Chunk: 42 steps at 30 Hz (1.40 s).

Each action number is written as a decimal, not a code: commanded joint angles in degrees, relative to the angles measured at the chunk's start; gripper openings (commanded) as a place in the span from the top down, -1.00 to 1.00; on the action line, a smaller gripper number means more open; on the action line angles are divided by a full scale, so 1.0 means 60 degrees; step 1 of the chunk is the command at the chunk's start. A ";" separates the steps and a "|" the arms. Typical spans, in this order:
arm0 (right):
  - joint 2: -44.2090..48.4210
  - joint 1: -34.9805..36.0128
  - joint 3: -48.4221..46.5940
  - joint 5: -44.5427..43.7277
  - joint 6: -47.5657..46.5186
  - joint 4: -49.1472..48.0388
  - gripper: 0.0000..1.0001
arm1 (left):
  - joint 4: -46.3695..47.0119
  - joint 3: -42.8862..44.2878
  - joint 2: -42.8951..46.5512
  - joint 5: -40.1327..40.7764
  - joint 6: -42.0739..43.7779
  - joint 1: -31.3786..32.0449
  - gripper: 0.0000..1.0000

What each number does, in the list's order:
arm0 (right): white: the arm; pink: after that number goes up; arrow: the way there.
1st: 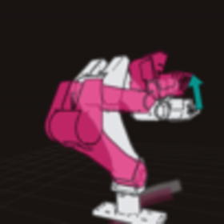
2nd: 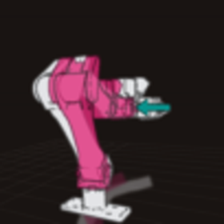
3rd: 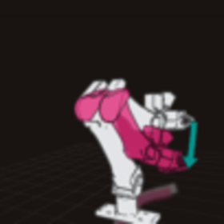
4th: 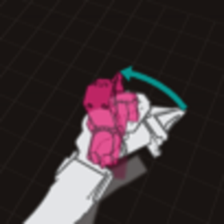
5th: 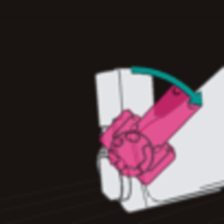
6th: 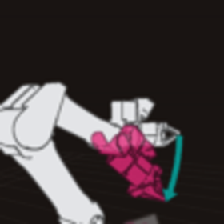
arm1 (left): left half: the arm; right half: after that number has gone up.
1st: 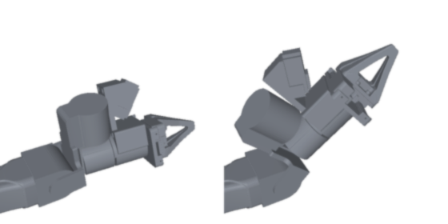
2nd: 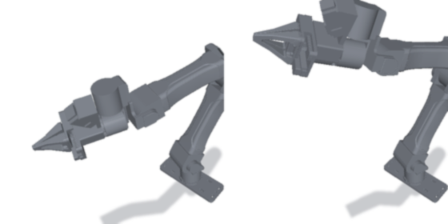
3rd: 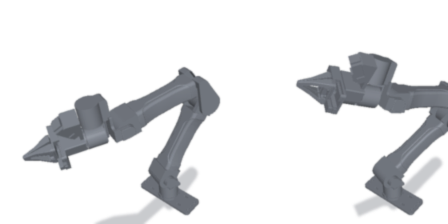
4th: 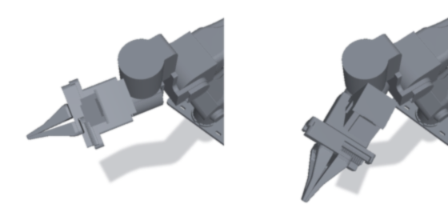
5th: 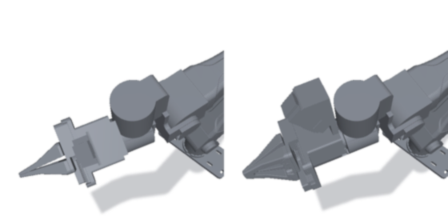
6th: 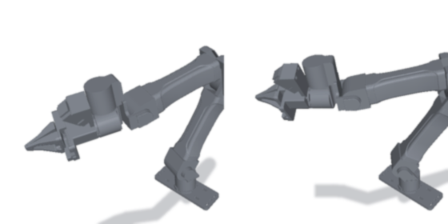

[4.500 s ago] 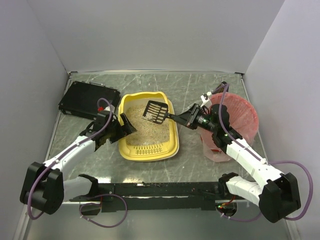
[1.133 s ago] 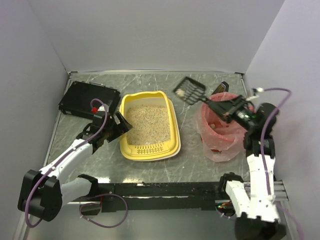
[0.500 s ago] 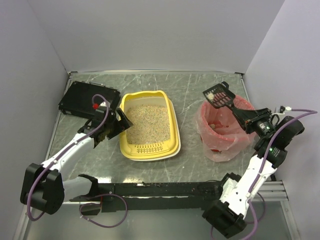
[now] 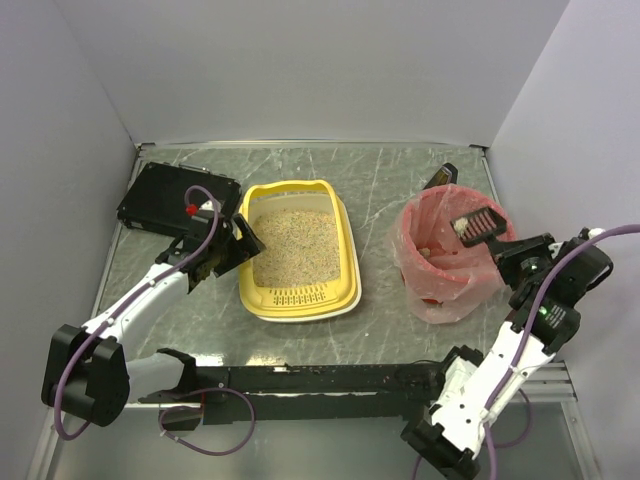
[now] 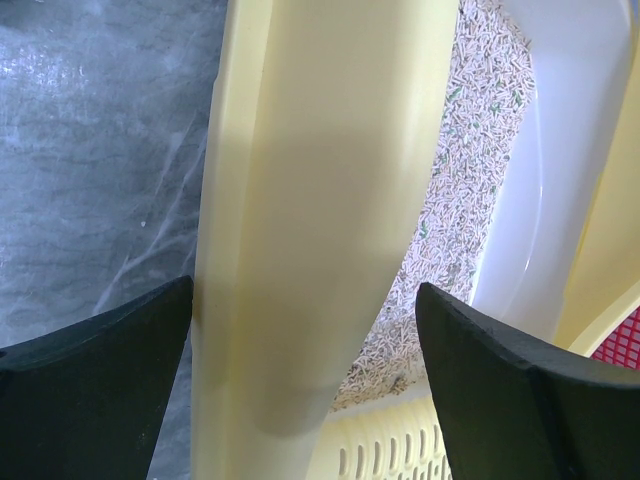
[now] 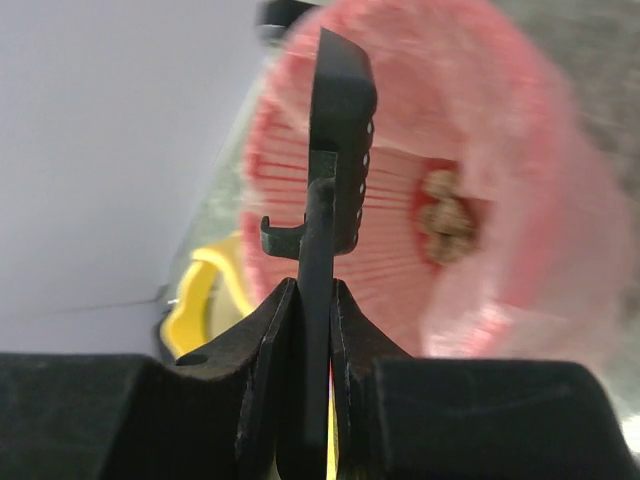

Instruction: Clean the litter box

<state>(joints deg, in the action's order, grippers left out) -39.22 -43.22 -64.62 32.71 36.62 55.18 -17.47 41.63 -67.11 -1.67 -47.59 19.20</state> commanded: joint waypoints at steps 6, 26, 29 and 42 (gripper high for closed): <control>-0.0902 0.3243 -0.1445 -0.4874 -0.1329 0.2024 1.00 | 0.0159 0.0167 0.0052 -0.0279 0.0213 0.0052 -0.94; -0.0335 0.5797 -0.1536 -0.7268 -0.2412 0.1191 1.00 | -0.1130 0.0460 -0.0504 -0.0425 0.0565 0.0183 -0.94; -0.0085 0.5783 -0.1360 -0.6479 -0.2879 0.0561 1.00 | -0.1305 0.0547 -0.0519 0.0086 0.0476 0.0184 -0.94; -0.1123 0.6850 -0.2311 -0.2950 -0.3789 -0.1621 1.00 | -0.1877 0.0724 -0.0285 0.0762 0.0329 0.0169 -0.96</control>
<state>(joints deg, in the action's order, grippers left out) -43.66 -6.11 -75.16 6.24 15.55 54.04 -27.49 44.66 -72.71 0.97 -45.76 19.97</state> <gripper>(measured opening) 0.226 0.972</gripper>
